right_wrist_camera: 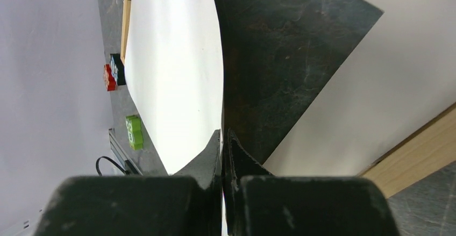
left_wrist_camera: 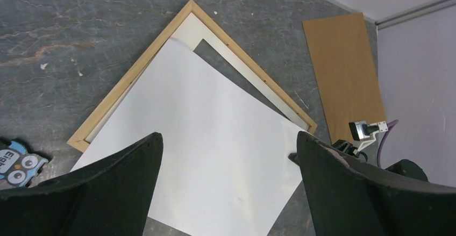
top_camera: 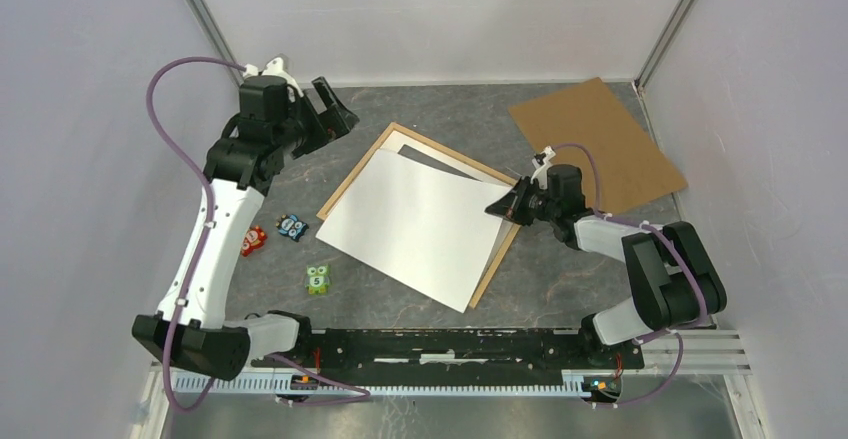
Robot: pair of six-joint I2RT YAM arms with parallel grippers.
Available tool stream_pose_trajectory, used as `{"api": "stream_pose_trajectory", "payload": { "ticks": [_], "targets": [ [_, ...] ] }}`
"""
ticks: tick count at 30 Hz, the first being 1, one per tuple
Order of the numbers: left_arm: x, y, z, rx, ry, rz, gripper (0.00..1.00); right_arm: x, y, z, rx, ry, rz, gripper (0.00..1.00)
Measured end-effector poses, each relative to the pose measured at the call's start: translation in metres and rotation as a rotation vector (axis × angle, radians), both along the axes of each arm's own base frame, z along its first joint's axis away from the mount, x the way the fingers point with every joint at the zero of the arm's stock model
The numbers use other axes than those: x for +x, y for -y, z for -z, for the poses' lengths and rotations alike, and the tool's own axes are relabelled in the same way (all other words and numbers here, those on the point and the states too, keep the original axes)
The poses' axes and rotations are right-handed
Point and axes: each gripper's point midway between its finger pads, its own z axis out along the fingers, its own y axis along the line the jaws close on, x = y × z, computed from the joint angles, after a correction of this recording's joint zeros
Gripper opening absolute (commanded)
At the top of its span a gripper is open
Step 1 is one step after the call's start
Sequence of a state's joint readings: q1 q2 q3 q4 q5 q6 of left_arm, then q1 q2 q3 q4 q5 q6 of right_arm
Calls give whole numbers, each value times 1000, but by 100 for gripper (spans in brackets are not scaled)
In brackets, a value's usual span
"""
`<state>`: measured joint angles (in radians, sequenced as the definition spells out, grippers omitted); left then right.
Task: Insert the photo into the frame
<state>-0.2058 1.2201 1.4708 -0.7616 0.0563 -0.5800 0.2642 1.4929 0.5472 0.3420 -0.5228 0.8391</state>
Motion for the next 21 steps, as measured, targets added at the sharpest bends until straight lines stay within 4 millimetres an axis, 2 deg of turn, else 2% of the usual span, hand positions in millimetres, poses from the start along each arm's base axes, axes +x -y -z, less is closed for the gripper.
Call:
{"api": "stream_pose_trajectory", "payload": {
  "ticks": [8,15,21],
  "targets": [
    [19,18,29,28,-42,42,100,10,14,1,-10,9,47,0],
    [23,14,57,99,-63,41,100,16,23,11,-31,-10,85,0],
    [22,8,85,150,-97,36,100,23,24,8,-43,14,96,0]
  ]
}}
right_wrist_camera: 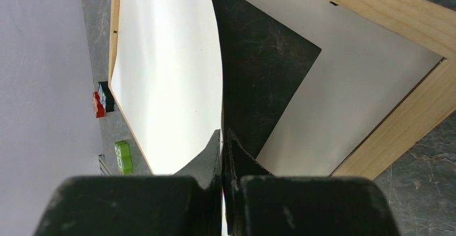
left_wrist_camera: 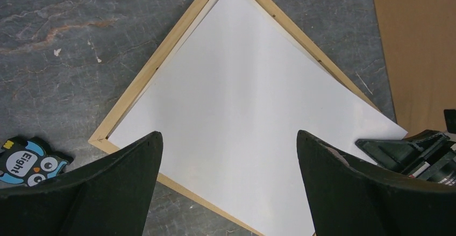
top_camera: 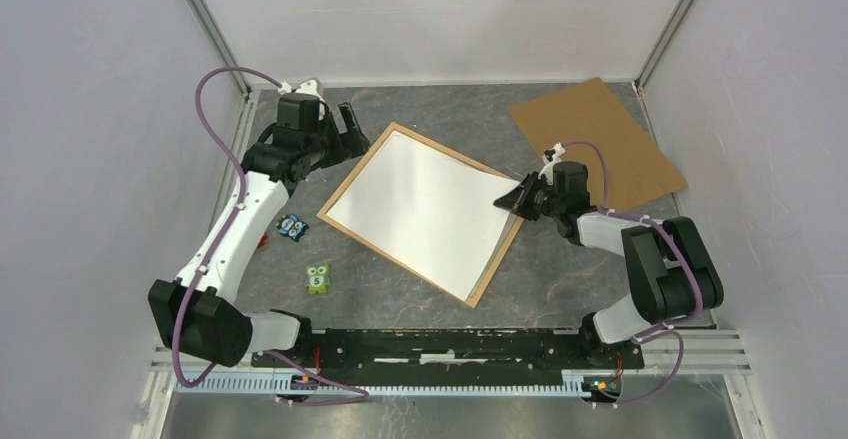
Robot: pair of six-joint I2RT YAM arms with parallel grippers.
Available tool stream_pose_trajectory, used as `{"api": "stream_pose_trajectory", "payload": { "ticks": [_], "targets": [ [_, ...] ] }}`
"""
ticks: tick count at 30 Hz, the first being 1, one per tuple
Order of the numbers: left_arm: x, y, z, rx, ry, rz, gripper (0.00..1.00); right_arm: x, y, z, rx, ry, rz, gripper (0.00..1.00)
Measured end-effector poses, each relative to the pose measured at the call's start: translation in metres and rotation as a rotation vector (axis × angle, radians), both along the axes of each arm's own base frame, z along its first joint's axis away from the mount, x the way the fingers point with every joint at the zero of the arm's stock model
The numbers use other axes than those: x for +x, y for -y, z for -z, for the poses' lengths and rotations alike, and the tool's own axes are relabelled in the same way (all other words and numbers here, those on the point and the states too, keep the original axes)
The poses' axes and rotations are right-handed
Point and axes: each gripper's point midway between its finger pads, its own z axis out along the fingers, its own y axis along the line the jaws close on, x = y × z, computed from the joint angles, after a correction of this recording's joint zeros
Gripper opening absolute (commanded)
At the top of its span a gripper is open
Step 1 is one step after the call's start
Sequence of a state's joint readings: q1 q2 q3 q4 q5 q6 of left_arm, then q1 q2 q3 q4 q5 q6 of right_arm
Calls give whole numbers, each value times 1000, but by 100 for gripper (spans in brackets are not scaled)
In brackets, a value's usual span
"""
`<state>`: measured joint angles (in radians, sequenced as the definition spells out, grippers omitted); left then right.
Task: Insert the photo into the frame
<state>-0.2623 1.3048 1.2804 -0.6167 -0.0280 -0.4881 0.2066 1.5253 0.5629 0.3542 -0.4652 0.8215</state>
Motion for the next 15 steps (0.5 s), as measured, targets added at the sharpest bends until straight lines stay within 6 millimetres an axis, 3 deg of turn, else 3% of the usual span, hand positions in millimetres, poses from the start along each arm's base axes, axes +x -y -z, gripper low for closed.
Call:
{"api": "stream_pose_trajectory", "payload": {
  "ticks": [4,15],
  "targets": [
    [-2,0,10,3,-19,3,100,3,1,-2,-5,16,3,0],
    [2,2,9,-3,2,5,100,10,1,-5,-16,60,7,0]
  ]
}}
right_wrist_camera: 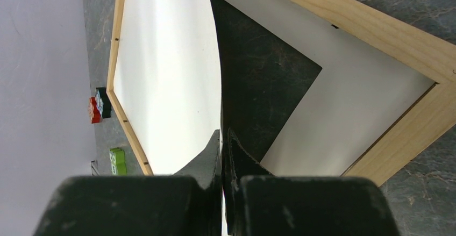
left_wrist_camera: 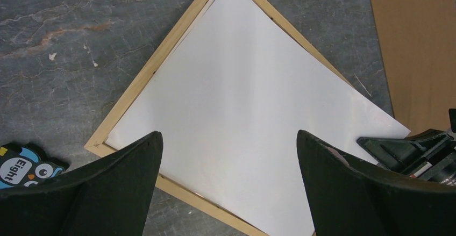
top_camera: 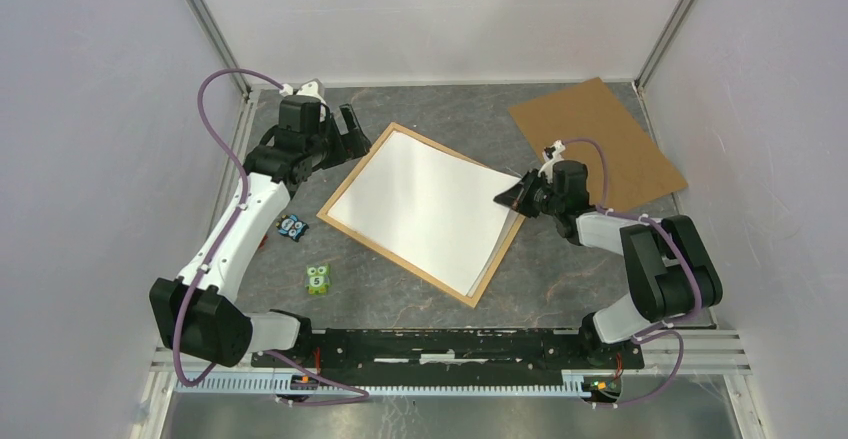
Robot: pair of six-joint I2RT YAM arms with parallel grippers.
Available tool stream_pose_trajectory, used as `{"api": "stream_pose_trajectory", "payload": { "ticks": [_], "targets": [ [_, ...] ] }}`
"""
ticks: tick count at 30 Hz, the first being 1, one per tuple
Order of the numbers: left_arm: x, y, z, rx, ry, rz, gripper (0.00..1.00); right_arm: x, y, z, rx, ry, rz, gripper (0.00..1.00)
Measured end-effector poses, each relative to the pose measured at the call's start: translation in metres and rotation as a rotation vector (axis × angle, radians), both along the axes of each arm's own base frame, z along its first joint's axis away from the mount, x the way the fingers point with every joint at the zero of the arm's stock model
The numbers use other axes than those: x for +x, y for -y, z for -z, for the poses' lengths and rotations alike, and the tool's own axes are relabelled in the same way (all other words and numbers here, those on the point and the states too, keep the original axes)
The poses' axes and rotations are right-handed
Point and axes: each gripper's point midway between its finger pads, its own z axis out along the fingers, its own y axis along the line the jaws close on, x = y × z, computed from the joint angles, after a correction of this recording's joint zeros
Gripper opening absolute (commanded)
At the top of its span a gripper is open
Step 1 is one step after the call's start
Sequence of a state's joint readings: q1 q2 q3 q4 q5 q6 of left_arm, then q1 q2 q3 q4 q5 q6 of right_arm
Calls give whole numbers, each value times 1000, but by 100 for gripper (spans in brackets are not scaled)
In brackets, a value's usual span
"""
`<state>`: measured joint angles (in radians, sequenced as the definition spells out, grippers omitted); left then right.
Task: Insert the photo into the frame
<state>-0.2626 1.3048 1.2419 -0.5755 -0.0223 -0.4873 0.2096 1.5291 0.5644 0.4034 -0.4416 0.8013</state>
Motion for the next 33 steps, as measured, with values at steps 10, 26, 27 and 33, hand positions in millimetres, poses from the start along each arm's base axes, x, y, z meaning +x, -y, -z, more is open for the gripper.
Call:
{"api": "stream_pose_trajectory", "payload": {
  "ticks": [10,26,27,33],
  "targets": [
    [0,1,1,-3,0,3,100,1,0,8,-8,-11,1,0],
    [-2,3,7,-8,-14,14,100,13,-2,9,-73,1,-53,54],
    [-3,3,7,-11,-15,18,100,11,0,10,-90,-5,-58,58],
    [-4,5,6,-18,-11,26,100,13,18,0,-257,-8,-77,86]
  ]
}}
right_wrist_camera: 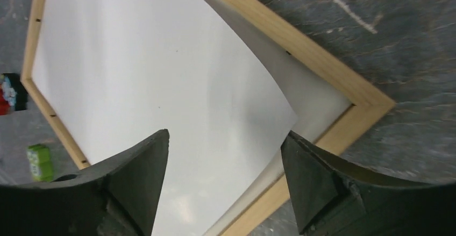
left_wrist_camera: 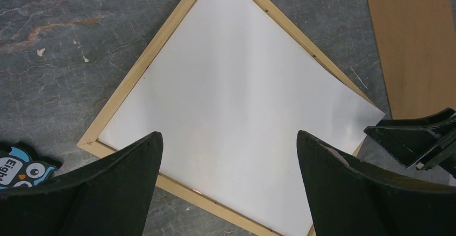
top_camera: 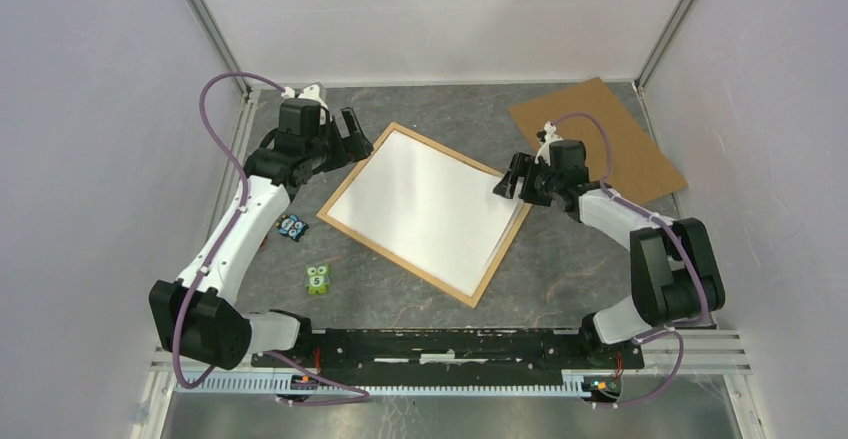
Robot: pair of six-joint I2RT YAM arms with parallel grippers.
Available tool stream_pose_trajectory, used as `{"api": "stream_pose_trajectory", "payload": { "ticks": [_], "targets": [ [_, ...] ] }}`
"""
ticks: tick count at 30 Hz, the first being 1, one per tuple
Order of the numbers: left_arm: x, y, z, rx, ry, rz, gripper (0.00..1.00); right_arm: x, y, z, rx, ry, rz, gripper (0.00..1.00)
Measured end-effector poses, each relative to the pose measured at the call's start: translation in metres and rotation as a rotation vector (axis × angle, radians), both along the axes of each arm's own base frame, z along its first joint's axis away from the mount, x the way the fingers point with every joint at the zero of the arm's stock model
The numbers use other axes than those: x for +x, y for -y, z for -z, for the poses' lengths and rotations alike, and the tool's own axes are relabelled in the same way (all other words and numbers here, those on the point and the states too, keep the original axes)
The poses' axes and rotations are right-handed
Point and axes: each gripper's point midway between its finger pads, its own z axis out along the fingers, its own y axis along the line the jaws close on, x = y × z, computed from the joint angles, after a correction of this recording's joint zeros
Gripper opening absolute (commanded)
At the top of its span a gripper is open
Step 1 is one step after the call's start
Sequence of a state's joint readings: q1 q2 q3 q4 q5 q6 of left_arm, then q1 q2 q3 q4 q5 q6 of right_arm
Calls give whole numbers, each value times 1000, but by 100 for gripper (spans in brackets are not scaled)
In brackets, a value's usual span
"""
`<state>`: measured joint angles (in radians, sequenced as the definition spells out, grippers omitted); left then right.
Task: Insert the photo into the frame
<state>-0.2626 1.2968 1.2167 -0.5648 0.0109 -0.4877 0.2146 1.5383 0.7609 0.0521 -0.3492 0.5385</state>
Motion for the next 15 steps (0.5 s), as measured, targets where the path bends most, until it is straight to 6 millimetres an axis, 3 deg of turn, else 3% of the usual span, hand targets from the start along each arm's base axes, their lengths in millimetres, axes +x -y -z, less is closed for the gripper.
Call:
{"api": "stream_pose_trajectory", "payload": {
  "ticks": [3,7,12,15],
  "targets": [
    [-2,0,-3,-6,9,4,100,0,18,-15,-116,36,6,93],
    [-4,3,-9,-21,26,18,100,-7,44,-36,-275,92,12,96],
    [-9,4,-16,-33,58,27,100,-23,74,-39,-437,88,23,98],
    [-9,8,-20,-50,71,46,99,-33,78,-37,-458,79,14,98]
  ]
}}
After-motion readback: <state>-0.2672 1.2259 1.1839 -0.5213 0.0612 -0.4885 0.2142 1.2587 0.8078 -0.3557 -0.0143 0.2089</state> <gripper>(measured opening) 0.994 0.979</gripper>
